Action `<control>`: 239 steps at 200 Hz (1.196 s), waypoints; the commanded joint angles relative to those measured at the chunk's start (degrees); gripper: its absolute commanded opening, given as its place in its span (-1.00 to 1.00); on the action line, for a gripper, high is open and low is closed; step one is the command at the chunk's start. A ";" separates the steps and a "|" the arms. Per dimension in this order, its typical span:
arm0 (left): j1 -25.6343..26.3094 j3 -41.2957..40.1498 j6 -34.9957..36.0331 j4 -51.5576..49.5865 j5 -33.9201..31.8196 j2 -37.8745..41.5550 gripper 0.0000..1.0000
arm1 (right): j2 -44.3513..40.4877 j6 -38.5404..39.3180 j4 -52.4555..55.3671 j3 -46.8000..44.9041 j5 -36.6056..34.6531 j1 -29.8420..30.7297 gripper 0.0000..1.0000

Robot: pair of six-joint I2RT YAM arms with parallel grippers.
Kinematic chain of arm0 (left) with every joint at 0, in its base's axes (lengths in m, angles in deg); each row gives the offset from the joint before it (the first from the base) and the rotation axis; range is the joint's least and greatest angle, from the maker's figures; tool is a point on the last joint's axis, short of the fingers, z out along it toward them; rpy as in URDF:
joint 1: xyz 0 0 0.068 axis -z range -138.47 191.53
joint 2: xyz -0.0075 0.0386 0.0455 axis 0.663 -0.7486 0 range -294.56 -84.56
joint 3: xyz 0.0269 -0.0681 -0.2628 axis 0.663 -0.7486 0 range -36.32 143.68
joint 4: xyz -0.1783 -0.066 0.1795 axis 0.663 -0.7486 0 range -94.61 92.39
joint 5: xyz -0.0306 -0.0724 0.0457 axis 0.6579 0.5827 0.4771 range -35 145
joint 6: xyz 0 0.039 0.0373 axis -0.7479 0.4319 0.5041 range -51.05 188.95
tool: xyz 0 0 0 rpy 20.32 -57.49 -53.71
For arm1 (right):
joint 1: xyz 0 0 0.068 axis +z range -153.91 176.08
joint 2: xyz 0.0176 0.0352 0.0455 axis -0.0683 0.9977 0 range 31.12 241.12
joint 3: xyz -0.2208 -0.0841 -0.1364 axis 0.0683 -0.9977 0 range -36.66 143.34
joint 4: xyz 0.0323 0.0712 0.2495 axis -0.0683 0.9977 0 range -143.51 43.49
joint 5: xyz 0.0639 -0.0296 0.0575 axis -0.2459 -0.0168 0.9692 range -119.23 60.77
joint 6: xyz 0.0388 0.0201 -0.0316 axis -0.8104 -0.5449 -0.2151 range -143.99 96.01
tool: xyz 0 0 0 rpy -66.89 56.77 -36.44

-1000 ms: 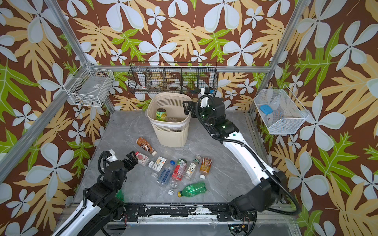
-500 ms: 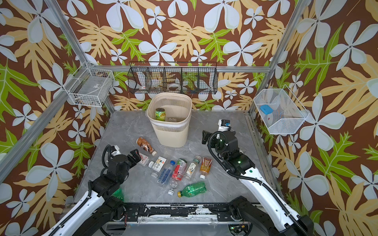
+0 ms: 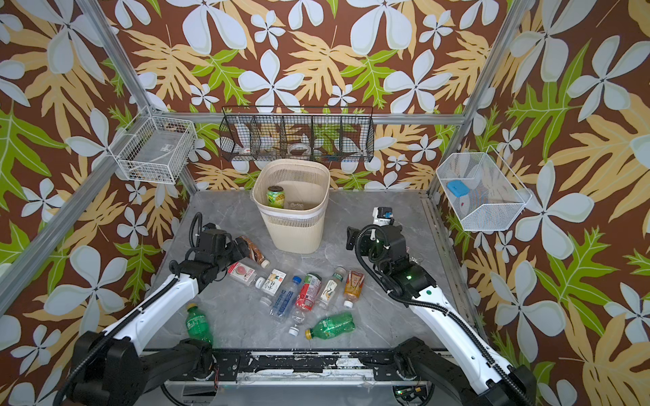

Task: Throw the plastic bottles in the bin
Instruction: Pick up the plastic bottle from the middle-left of the table.

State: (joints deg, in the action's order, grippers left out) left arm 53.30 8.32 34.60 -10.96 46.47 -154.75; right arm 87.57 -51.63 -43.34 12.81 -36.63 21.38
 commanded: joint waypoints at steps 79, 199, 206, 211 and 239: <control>-0.83 8.88 3.44 0.76 4.67 -16.26 0.77 | -1.34 2.31 0.44 -0.15 -1.39 0.01 0.99; -1.75 10.64 2.02 4.03 7.25 -27.24 0.64 | -1.54 4.04 -0.32 -0.50 -2.07 0.02 0.99; -1.79 10.68 1.87 4.29 7.38 -27.73 0.62 | -1.69 4.00 -0.16 -0.53 -2.38 0.01 0.99; -1.83 10.73 1.90 4.50 7.50 -28.04 0.61 | -1.77 4.00 -0.11 -0.45 -2.57 0.01 0.99; -1.92 11.24 1.65 5.27 8.41 -29.97 0.45 | -1.87 4.08 0.55 -0.30 -3.40 0.01 0.99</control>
State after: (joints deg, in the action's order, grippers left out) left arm 51.55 18.98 37.18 -7.40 53.81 -183.73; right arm 85.95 -47.93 -43.19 12.29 -38.55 21.38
